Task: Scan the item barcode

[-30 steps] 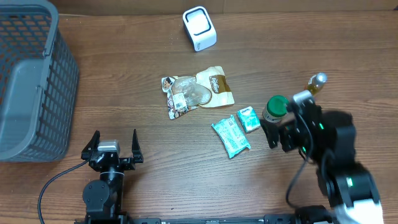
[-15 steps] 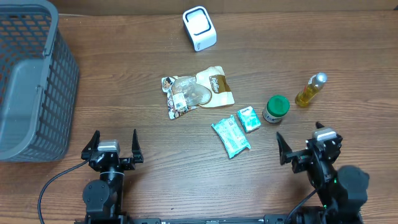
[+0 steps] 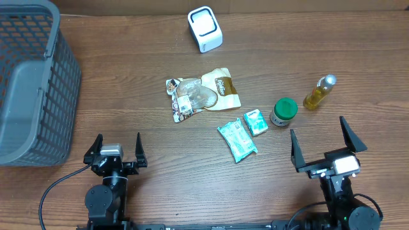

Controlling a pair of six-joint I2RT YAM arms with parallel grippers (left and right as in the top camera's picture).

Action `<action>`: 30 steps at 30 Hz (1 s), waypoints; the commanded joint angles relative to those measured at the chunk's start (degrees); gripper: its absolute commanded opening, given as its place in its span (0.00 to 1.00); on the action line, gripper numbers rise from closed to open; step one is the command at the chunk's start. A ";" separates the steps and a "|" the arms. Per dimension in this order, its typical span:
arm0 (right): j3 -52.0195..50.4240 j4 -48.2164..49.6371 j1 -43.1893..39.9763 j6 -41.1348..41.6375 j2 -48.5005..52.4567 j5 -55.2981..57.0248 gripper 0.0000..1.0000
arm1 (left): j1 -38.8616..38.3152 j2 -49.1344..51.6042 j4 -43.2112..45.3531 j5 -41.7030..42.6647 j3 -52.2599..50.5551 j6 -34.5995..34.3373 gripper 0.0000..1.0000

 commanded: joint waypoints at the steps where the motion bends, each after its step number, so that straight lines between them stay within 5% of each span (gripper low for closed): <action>1: -3.93 5.05 -0.42 0.20 -0.68 -0.68 1.00 | 0.22 -0.66 0.07 0.22 -0.22 -0.15 1.00; 5: -8.13 10.29 -0.42 0.13 -0.68 -0.59 1.00 | 0.22 -0.66 0.07 0.24 -0.22 -0.17 1.00; 17: -7.96 -16.41 -0.42 0.24 -0.68 -0.87 1.00 | 0.22 -0.66 0.07 0.24 -0.22 -0.17 1.00; 24: -7.93 -16.15 -0.39 2.08 -0.70 1.20 1.00 | 0.22 -0.66 0.07 0.24 -0.22 -0.17 1.00; 30: -7.96 -16.61 -0.31 13.38 -0.70 9.53 1.00 | 0.22 -0.66 0.07 0.22 -0.22 -0.15 1.00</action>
